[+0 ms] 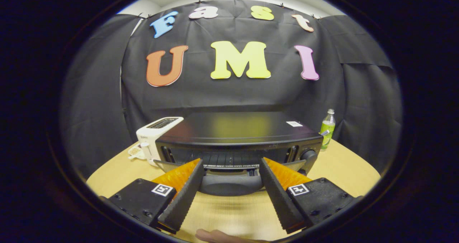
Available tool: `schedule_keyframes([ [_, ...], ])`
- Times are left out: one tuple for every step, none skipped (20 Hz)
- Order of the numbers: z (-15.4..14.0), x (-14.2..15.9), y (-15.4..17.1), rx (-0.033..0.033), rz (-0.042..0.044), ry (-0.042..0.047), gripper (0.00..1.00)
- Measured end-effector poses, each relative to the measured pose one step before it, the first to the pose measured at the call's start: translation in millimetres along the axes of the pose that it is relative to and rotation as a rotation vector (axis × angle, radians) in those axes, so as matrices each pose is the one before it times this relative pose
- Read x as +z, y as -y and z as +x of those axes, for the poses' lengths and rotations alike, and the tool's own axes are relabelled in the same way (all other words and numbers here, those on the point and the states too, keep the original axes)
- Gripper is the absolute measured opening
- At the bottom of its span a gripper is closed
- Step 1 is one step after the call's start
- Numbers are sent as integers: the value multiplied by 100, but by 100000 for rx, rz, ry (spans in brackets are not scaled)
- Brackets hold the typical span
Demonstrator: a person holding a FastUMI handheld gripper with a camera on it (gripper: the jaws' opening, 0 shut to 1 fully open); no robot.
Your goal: Open the toaster oven, put the food inside, and close the toaster oven door.
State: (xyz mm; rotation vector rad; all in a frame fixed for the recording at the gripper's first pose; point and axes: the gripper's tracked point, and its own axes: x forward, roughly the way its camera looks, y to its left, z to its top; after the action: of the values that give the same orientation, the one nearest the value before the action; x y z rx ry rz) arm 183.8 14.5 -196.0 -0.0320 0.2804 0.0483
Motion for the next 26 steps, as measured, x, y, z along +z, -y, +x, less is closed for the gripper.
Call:
schedule_keyframes([
  [-435,-560,-1,584,175,-1252,100],
  [-428,-337,-9,645,154,-1133,100],
  [-274,-620,-12,760,-139,-1833,100],
  [-485,-397,-22,808,-514,-1814,100],
  [-323,-449,-10,643,-954,-1652,100],
  [-255,-416,-16,857,-1149,-1544,100],
  [-436,-444,61,433,-934,-808,100],
  [-189,-414,46,72,-1197,-1332,100],
  [-225,-496,17,-264,-796,-729,100],
  [-242,-503,-9,-348,-745,-1567,100],
  [-213,-641,-10,-516,-754,-1615,100],
  [-160,-579,-74,-397,-311,-2184,100],
  [-55,-842,-59,-623,-896,-2819,100],
  [-100,-582,-65,-728,-1595,-2589,100],
  [-111,-651,-81,-833,-1274,-2161,100],
  [-72,-462,-13,-589,-846,-1591,100],
  [227,-141,157,-322,-366,-1104,100],
  [28,-225,42,170,-96,-1264,100],
  [-18,-430,-52,514,599,-1450,100],
  [-12,-241,-52,884,1904,-824,100],
  [-98,-671,-54,762,2049,-855,100],
  [-48,-469,-62,476,1711,-993,100],
  [143,-290,67,683,1203,-1535,100],
  [96,-307,17,776,818,-1758,100],
  [56,-551,-59,736,145,-1787,100],
  [-18,-298,-3,931,244,-1156,100],
])
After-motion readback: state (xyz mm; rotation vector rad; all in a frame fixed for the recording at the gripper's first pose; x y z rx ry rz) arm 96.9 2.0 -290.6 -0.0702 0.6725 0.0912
